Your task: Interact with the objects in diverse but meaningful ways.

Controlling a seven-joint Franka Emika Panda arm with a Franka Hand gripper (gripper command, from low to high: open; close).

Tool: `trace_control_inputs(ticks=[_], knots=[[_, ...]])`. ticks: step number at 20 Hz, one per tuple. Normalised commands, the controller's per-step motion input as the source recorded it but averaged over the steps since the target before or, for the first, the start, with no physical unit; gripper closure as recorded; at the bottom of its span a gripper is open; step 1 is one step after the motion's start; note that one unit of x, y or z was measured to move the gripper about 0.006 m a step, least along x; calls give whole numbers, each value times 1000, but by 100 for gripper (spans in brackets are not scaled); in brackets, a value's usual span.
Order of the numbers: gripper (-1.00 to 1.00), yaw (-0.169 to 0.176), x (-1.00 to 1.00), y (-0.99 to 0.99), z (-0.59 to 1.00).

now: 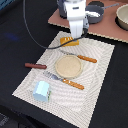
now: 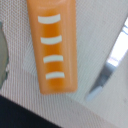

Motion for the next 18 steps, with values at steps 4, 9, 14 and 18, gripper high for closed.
trace_control_inputs(ticks=[4,9,14,18], knots=[[-100,-6,-211,-746,30],[-100,-11,-168,-845,0],[-100,-30,-315,-851,-16],[-100,-28,-462,-801,-121]])
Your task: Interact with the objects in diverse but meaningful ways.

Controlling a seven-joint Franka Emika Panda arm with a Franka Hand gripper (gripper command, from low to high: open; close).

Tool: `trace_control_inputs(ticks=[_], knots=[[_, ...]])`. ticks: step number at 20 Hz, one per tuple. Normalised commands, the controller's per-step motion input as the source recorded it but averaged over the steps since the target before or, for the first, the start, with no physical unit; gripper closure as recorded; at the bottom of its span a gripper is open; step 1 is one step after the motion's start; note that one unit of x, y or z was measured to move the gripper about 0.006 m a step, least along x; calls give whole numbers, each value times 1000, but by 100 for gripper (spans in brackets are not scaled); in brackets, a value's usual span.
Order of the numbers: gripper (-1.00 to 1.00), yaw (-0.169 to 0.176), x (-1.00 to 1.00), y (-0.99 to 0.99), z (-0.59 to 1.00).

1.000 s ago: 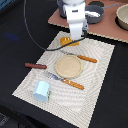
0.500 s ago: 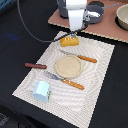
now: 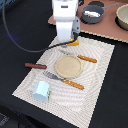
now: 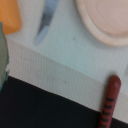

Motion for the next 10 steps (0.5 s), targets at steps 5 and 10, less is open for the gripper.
trace_control_inputs(ticks=[5,10], knots=[[-100,-20,-473,-697,-157],[-100,-7,-462,-454,-218]])
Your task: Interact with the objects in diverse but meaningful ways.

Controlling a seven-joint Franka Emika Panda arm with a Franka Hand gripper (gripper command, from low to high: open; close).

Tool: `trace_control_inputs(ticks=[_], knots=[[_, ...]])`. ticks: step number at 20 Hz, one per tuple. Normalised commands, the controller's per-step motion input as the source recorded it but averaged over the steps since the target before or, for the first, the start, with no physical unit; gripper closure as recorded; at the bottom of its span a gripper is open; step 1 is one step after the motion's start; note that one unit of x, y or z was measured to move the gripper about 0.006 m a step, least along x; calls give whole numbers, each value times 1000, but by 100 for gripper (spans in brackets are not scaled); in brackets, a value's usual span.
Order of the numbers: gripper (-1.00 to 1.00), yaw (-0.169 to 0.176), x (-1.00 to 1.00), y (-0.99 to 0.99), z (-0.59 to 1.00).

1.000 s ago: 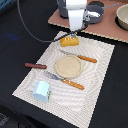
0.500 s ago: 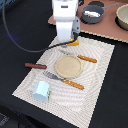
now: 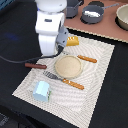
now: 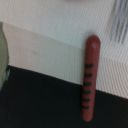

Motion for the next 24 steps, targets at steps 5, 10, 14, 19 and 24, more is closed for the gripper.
trace_control_inputs(ticks=[5,10,14,19,24], knots=[[-100,0,-409,-257,-276],[-100,0,-413,-125,-290],[-100,0,-481,-99,-346],[-100,0,-519,-78,-366],[-100,2,-567,-67,-414]])
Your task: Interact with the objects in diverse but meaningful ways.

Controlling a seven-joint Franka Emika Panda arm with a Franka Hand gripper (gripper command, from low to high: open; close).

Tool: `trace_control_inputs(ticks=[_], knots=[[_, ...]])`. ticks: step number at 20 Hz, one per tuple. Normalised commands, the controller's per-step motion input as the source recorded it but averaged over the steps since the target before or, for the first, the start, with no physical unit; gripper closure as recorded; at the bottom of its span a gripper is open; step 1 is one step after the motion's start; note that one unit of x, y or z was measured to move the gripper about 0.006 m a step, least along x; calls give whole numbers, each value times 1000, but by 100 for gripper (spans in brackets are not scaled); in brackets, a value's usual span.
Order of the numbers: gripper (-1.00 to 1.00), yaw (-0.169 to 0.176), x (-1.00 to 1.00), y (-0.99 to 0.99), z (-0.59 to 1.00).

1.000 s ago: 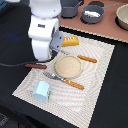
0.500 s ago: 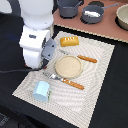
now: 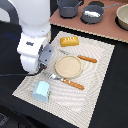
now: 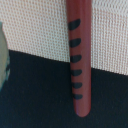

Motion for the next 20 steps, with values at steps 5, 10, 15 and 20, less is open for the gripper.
trace_control_inputs(ticks=[5,10,15,20], knots=[[100,4,-570,-71,-401],[100,12,-486,-70,-316],[100,8,-101,-14,138],[100,10,-98,-19,44]])
